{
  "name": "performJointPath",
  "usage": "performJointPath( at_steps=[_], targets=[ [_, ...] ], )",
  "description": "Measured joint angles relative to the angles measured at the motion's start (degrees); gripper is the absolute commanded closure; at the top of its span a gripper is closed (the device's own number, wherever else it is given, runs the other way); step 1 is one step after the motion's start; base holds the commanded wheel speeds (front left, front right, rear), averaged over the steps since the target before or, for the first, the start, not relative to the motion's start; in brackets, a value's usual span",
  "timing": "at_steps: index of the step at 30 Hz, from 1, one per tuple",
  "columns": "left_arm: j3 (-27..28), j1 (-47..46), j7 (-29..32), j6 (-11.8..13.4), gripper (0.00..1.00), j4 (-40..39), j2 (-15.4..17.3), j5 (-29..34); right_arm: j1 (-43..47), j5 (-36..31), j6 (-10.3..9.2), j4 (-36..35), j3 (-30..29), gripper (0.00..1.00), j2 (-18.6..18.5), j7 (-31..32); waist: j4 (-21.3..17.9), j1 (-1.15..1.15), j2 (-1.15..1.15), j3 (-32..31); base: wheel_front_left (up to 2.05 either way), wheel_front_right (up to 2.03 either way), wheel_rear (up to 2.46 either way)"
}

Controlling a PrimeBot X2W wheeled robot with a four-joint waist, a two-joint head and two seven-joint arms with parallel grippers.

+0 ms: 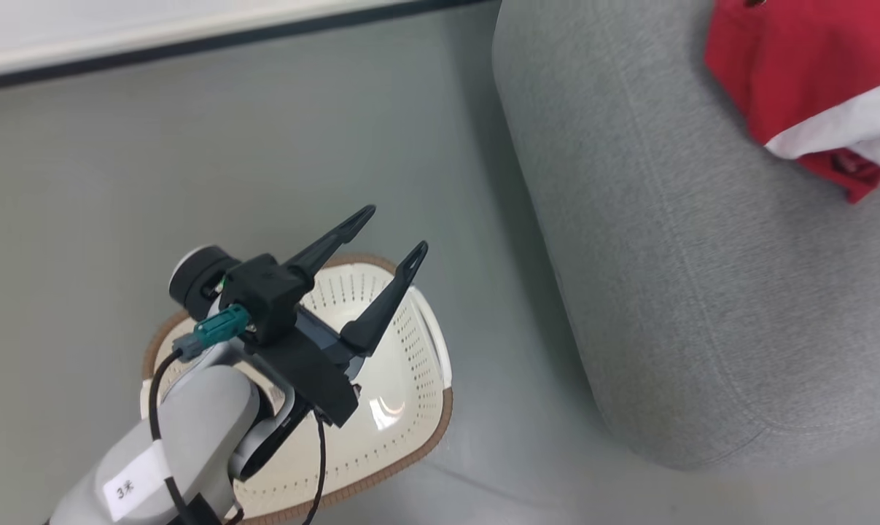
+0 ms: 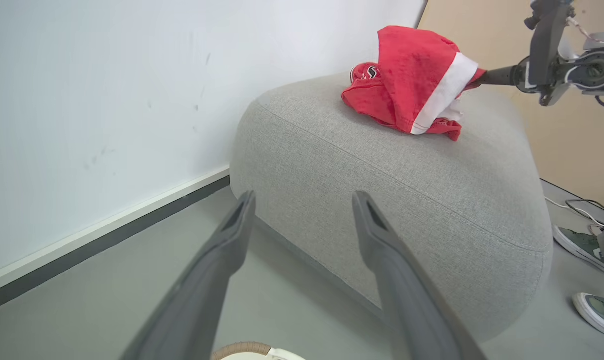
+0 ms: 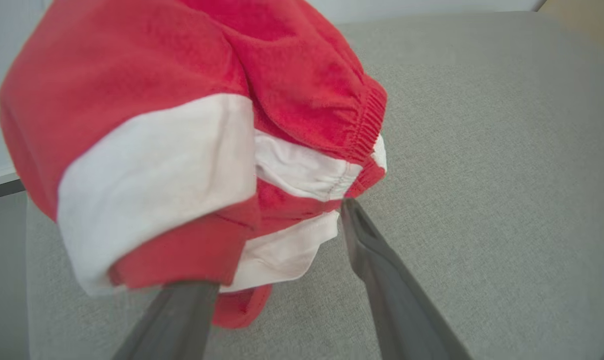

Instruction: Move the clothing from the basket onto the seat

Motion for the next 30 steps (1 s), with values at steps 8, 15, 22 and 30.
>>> performJointPath(
  at_steps=[8,15,22,30],
  targets=[
    [1.25,3.21,-1.51,0.46,0.00,2.68,-0.76,-2.44,5.59,0.83,0.41,-0.43,1.29,0.00,-0.98,1.65,-0.78,-0.01,0.00,-6.07,0.00,0.00,0.00],
    [2.01,7.06,-2.52,1.11,0.00,4.50,-2.63,-3.54,13.41,3.25,0.43,-7.80,3.78,0.00,-3.71,-0.15,-0.92,-0.01,0.00,-12.42,0.00,0.00,0.00],
    [3.79,11.34,-2.99,2.77,0.00,4.95,-2.81,-5.35,21.54,6.54,0.43,-19.69,6.32,0.00,-3.91,-4.05,0.13,-0.01,-0.01,-17.91,0.00,0.00,0.00],
    [6.53,15.95,-3.46,5.67,0.00,2.50,-2.56,-6.17,30.97,9.76,0.43,-33.19,6.57,0.00,-4.91,-7.98,3.62,-0.01,-0.01,-22.39,0.00,0.00,0.00]
  ],
)
